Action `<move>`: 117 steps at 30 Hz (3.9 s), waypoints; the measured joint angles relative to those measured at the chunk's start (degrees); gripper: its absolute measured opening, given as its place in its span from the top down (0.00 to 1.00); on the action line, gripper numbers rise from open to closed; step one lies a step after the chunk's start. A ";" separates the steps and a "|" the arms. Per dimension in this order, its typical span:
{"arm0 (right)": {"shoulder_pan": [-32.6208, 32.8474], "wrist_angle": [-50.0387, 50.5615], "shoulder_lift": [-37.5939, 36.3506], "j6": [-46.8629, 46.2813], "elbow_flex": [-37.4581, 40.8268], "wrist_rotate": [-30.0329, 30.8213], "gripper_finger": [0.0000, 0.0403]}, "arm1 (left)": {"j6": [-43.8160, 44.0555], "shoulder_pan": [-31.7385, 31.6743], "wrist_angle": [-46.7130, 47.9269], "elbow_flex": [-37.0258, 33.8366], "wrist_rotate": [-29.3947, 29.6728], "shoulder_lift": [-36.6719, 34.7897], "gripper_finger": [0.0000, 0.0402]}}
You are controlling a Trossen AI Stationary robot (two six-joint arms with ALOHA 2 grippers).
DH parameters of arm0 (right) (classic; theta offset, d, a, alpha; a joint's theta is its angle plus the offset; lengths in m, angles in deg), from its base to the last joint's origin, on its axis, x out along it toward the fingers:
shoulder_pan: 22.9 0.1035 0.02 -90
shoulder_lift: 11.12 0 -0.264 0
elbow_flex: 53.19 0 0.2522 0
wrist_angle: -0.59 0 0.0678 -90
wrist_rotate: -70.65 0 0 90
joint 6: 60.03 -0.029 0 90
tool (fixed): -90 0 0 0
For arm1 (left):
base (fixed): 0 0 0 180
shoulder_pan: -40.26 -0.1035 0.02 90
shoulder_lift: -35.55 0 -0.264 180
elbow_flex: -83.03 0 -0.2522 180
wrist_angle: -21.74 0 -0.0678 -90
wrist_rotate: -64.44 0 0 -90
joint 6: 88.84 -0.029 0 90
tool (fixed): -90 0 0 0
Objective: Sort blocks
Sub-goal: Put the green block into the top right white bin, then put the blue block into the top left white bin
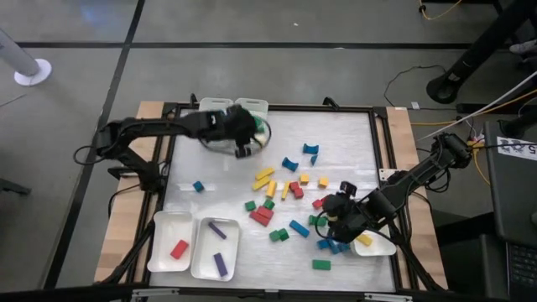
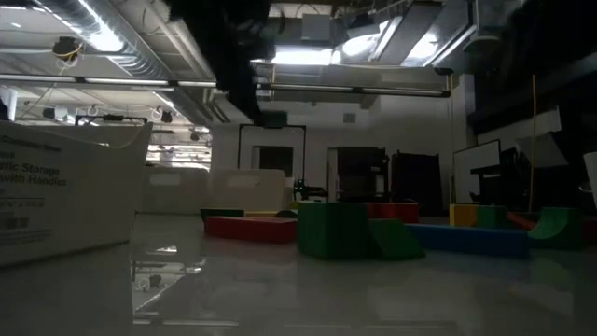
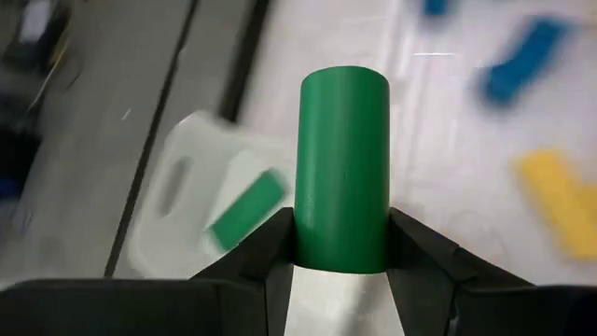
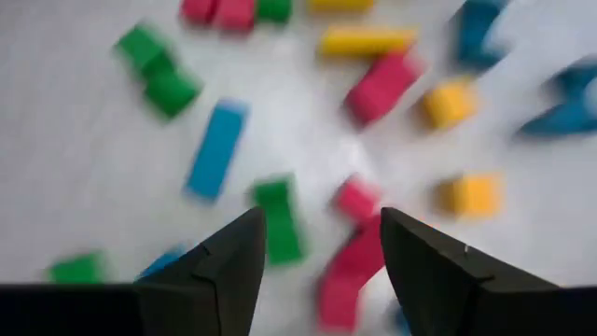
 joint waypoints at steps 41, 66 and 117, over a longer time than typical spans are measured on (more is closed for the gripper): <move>-57.51 -20.78 18.66 48.55 0.07 -12.13 0.48 | 8.15 -4.14 -6.71 -5.77 -10.92 1.88 0.50; -58.84 -20.28 21.09 45.96 0.07 -17.21 0.48 | 7.96 -2.95 -6.84 -5.77 -10.90 1.86 0.50; -58.84 -19.19 23.80 68.95 -9.64 -20.53 0.63 | 12.40 -2.95 -1.74 -3.69 -10.87 1.84 0.50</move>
